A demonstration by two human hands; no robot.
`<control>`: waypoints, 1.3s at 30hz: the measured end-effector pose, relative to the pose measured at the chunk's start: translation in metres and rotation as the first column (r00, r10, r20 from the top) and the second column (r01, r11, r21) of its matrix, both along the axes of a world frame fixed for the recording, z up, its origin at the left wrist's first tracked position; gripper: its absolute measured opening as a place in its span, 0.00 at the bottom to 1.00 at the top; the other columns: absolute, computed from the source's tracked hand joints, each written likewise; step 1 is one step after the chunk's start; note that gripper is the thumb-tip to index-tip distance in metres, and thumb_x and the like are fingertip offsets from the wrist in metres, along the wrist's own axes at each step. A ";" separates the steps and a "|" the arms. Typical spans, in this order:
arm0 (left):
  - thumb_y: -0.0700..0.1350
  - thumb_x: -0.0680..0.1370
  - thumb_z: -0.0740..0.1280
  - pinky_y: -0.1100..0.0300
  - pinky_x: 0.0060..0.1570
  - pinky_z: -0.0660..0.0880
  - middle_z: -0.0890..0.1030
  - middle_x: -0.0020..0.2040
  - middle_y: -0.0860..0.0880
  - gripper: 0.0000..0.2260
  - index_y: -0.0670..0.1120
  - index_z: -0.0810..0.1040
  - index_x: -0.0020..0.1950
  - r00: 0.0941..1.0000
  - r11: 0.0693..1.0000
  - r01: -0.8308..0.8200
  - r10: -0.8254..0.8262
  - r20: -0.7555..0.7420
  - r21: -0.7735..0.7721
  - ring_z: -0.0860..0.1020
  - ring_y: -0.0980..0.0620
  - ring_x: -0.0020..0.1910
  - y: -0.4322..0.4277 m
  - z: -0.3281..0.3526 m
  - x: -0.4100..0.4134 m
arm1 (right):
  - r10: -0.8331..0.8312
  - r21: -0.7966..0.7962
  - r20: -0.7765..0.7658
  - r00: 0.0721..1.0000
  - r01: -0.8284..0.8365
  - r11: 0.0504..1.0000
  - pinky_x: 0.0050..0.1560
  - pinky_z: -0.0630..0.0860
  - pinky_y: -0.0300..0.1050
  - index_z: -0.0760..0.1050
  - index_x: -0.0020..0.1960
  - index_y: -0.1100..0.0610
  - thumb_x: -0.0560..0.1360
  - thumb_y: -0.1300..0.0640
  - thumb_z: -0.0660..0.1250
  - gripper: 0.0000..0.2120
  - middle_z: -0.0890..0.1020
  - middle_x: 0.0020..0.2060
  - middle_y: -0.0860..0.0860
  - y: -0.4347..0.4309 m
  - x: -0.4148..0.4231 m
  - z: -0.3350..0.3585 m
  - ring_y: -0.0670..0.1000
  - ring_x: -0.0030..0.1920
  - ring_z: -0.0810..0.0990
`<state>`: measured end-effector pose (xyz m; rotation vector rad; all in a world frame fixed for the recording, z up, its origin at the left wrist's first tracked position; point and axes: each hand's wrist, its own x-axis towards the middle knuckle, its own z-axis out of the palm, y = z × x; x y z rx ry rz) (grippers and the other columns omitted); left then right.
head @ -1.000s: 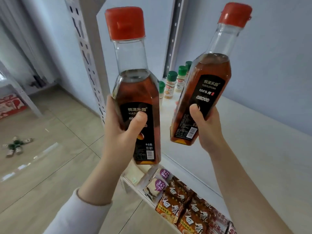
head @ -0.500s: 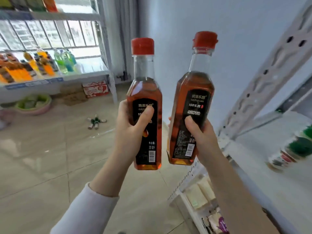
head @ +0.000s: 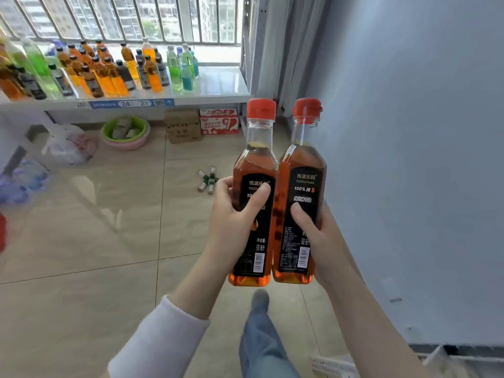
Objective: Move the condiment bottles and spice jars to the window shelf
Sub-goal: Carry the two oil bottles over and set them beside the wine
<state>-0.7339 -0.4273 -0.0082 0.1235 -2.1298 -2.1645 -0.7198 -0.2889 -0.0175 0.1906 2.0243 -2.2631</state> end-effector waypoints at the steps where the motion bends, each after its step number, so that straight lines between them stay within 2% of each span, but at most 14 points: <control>1: 0.51 0.73 0.67 0.71 0.35 0.75 0.79 0.43 0.54 0.15 0.46 0.70 0.55 1.000 1.000 -0.001 0.001 0.002 -0.011 0.79 0.64 0.37 0.001 -0.002 -0.022 | -0.002 -0.004 -0.002 1.000 0.002 1.000 0.52 0.80 0.52 0.72 0.59 0.50 0.68 0.47 0.70 0.21 0.81 0.55 0.54 0.001 -0.023 -0.003 0.53 0.53 0.82; 5: 0.52 0.72 0.67 0.69 0.36 0.76 0.78 0.42 0.54 0.15 0.47 0.70 0.54 1.000 1.000 -0.021 0.020 -0.010 -0.022 0.79 0.63 0.37 0.014 0.003 -0.116 | -0.001 -0.003 -0.029 1.000 0.001 1.000 0.53 0.79 0.53 0.71 0.58 0.51 0.67 0.46 0.68 0.22 0.80 0.54 0.54 0.012 -0.119 -0.006 0.53 0.53 0.82; 10: 0.56 0.68 0.67 0.68 0.35 0.76 0.79 0.42 0.53 0.20 0.47 0.70 0.54 0.999 0.999 -0.045 0.045 -0.007 -0.001 0.80 0.62 0.37 0.028 0.023 -0.219 | 0.063 -0.005 -0.053 0.997 -0.063 0.998 0.51 0.80 0.50 0.72 0.58 0.48 0.66 0.46 0.67 0.21 0.81 0.54 0.52 0.028 -0.233 0.008 0.52 0.52 0.82; 14: 0.58 0.66 0.69 0.64 0.37 0.77 0.79 0.42 0.52 0.22 0.48 0.70 0.53 0.996 0.995 -0.094 0.094 0.011 0.025 0.80 0.59 0.38 0.018 0.027 -0.290 | 0.111 -0.019 -0.078 0.991 -0.113 0.993 0.51 0.79 0.50 0.72 0.55 0.46 0.65 0.45 0.70 0.19 0.81 0.53 0.51 0.019 -0.309 0.012 0.51 0.52 0.82; 17: 0.55 0.68 0.67 0.68 0.33 0.75 0.78 0.40 0.52 0.19 0.47 0.70 0.53 0.993 0.992 -0.119 0.119 0.007 0.031 0.79 0.61 0.34 0.006 0.026 -0.338 | 0.144 -0.014 -0.067 0.987 -0.146 0.989 0.52 0.79 0.52 0.72 0.56 0.48 0.61 0.41 0.70 0.26 0.81 0.53 0.52 0.006 -0.362 0.011 0.52 0.52 0.82; 21: 0.50 0.73 0.67 0.70 0.29 0.71 0.77 0.38 0.53 0.16 0.43 0.70 0.55 0.990 0.989 -0.143 0.143 -0.004 0.039 0.77 0.63 0.29 -0.017 0.026 -0.411 | 0.162 -0.020 -0.069 0.984 -0.164 0.986 0.51 0.79 0.52 0.72 0.57 0.50 0.61 0.42 0.71 0.27 0.81 0.52 0.53 -0.017 -0.438 0.011 0.53 0.52 0.82; 23: 0.54 0.70 0.67 0.70 0.31 0.73 0.78 0.40 0.53 0.20 0.44 0.70 0.56 0.989 0.988 -0.147 0.148 -0.022 0.050 0.78 0.63 0.32 -0.031 0.028 -0.450 | 0.158 -0.002 -0.090 0.983 -0.158 0.987 0.51 0.79 0.51 0.72 0.57 0.49 0.61 0.42 0.71 0.26 0.81 0.52 0.53 -0.031 -0.479 0.013 0.53 0.52 0.82; 25: 0.59 0.66 0.67 0.64 0.37 0.76 0.80 0.44 0.52 0.25 0.47 0.70 0.56 0.989 0.988 -0.144 0.146 -0.027 0.054 0.81 0.59 0.39 -0.046 0.031 -0.491 | 0.150 0.007 -0.116 0.982 -0.150 0.989 0.51 0.79 0.52 0.72 0.56 0.50 0.60 0.42 0.70 0.27 0.82 0.52 0.53 -0.046 -0.521 0.019 0.53 0.51 0.82; 28: 0.63 0.65 0.68 0.56 0.42 0.79 0.80 0.44 0.51 0.25 0.49 0.71 0.55 0.990 0.989 -0.133 0.135 -0.027 0.058 0.81 0.53 0.41 -0.075 0.040 -0.554 | 0.131 -0.019 -0.121 0.984 -0.135 0.991 0.52 0.79 0.56 0.73 0.58 0.51 0.61 0.42 0.71 0.28 0.82 0.53 0.55 -0.072 -0.583 0.028 0.55 0.52 0.82; 30: 0.63 0.64 0.67 0.55 0.45 0.79 0.80 0.44 0.50 0.25 0.49 0.71 0.54 0.991 0.991 -0.123 0.125 -0.039 0.051 0.81 0.51 0.42 -0.095 0.048 -0.593 | 0.127 -0.045 -0.103 0.987 -0.133 0.990 0.54 0.78 0.59 0.72 0.59 0.52 0.60 0.43 0.72 0.30 0.81 0.54 0.56 -0.090 -0.622 0.033 0.57 0.52 0.82; 39: 0.62 0.63 0.65 0.65 0.39 0.76 0.79 0.42 0.55 0.26 0.49 0.70 0.55 0.987 0.994 -0.113 0.114 -0.110 0.013 0.80 0.63 0.37 -0.150 0.067 -0.742 | 0.138 -0.023 -0.124 0.983 -0.142 0.990 0.48 0.80 0.55 0.72 0.59 0.52 0.59 0.42 0.72 0.31 0.82 0.51 0.57 -0.135 -0.773 0.048 0.58 0.49 0.83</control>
